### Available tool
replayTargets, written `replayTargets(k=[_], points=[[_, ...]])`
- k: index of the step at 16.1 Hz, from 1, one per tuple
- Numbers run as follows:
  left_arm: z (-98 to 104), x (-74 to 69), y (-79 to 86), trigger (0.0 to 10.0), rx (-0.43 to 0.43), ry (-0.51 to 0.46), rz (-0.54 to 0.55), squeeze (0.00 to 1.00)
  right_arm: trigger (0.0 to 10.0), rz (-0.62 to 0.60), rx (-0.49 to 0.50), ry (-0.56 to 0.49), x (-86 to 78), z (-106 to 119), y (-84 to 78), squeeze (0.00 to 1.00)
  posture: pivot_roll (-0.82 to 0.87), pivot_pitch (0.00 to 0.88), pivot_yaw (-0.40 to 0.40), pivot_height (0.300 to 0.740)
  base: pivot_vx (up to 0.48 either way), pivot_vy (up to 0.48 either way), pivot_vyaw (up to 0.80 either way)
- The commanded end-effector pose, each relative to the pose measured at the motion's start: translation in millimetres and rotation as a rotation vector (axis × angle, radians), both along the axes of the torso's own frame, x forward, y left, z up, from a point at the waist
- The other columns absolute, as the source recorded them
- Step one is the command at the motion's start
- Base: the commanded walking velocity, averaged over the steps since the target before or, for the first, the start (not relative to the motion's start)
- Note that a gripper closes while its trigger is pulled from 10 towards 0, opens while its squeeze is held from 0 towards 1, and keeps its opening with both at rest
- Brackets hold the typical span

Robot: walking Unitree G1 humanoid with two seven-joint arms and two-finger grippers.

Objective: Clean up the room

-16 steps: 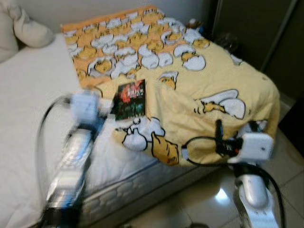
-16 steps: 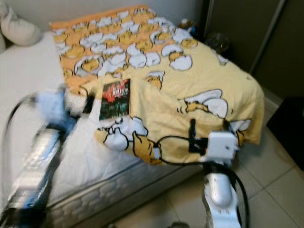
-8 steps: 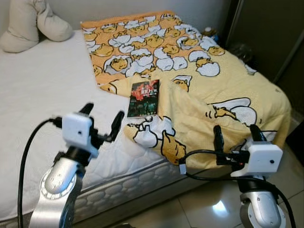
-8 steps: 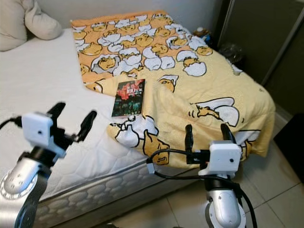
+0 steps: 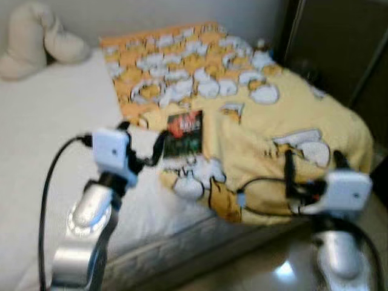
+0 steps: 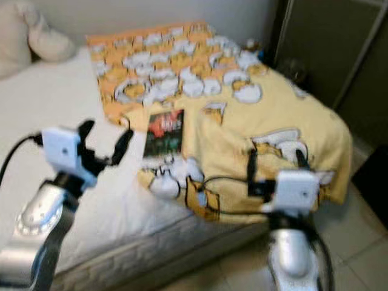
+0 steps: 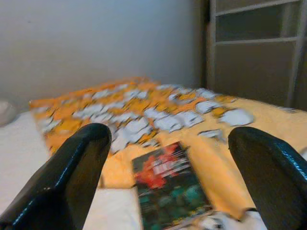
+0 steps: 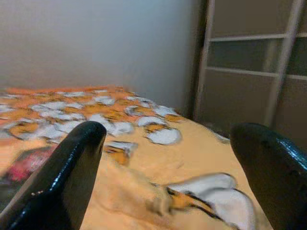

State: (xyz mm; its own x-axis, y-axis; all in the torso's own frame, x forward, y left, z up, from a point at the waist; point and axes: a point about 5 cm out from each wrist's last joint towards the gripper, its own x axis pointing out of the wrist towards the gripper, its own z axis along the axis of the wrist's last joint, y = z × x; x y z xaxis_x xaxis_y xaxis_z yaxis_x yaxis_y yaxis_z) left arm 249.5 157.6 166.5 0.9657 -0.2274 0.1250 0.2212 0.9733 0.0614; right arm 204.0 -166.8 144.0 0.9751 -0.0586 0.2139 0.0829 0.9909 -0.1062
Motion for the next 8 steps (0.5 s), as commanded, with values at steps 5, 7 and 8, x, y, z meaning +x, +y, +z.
replayTargets(k=[5,7,8], points=[[-0.1,6.5,-7.6,10.0,-0.001,0.02,-0.004,0.0,10.0,-0.003,-0.011,0.02,3.1,-3.7,-1.9,0.0,-0.1,0.0,0.074,0.74,0.463,0.0,0.0],[-1.4,11.4,-18.1,10.0,0.015,0.046,-0.081,0.0,10.0,0.004,-0.009,0.023,4.4,-4.2,-0.5,0.0,-0.1,0.0,0.073,0.74,0.471,0.0,0.0],[-2.2,15.2,-20.1,10.0,0.019,0.053,-0.088,0.0,10.0,0.006,-0.008,0.024,4.6,-4.6,-0.2,0.0,-0.1,0.0,0.07,0.74,0.0,0.0,0.0]])
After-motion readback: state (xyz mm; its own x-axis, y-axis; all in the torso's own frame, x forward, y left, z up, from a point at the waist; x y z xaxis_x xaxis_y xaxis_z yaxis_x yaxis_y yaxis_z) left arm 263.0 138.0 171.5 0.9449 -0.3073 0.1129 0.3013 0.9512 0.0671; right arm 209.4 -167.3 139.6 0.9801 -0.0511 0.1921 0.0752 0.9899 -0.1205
